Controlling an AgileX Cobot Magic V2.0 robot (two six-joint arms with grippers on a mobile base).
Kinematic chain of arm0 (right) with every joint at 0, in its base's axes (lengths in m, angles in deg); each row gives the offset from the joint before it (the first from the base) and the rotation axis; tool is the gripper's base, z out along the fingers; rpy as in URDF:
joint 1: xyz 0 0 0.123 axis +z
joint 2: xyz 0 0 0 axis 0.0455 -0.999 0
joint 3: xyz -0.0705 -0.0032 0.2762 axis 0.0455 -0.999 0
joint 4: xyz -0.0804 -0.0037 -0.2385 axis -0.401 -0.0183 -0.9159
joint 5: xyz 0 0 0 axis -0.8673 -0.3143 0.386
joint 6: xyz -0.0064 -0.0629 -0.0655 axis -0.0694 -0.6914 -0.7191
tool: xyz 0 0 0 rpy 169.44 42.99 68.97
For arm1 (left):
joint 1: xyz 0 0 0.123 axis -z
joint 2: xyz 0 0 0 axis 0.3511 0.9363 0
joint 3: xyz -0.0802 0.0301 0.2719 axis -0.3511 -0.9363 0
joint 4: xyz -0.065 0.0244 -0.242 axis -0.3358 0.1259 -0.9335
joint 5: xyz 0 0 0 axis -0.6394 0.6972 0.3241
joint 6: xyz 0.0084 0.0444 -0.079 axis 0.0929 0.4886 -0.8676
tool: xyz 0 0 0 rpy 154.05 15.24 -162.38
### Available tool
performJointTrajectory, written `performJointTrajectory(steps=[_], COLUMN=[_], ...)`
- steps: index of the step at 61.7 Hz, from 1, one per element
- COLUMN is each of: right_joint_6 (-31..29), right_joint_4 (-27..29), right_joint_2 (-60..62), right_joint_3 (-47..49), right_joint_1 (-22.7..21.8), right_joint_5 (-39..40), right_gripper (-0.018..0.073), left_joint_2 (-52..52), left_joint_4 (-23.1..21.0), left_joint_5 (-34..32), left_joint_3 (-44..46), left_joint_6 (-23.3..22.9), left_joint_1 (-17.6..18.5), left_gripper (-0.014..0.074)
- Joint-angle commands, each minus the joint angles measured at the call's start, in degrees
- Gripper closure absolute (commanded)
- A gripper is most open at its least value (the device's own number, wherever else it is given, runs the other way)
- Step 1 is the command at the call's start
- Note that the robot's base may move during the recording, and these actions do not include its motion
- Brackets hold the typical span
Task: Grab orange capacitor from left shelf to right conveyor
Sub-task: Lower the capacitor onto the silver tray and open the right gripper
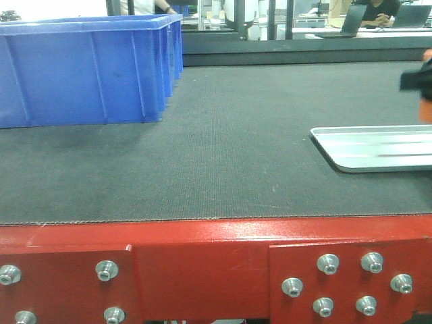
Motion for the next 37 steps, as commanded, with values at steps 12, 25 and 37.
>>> performJointTrajectory(steps=[12,25,37], right_joint_6=[-0.02,-0.02,-0.02], right_joint_4=[-2.93,-2.93,-2.93], right_joint_2=[-10.34,-13.12,-13.23], right_joint_3=[1.40,1.51,1.51], right_joint_1=[-0.28,-0.28,-0.28], right_joint_5=[20.71,21.67,21.40], right_gripper=[0.0452,0.0446,0.0120], left_joint_2=[-0.64,-0.64,-0.64], left_joint_4=[-0.10,-0.10,-0.10], left_joint_5=[-5.09,-5.09,-5.09], left_joint_3=[0.27,0.27,0.27], left_joint_6=[-0.08,-0.08,-0.08], left_joint_1=[0.21,0.21,0.21], left_gripper=[0.0723,0.0723,0.0723])
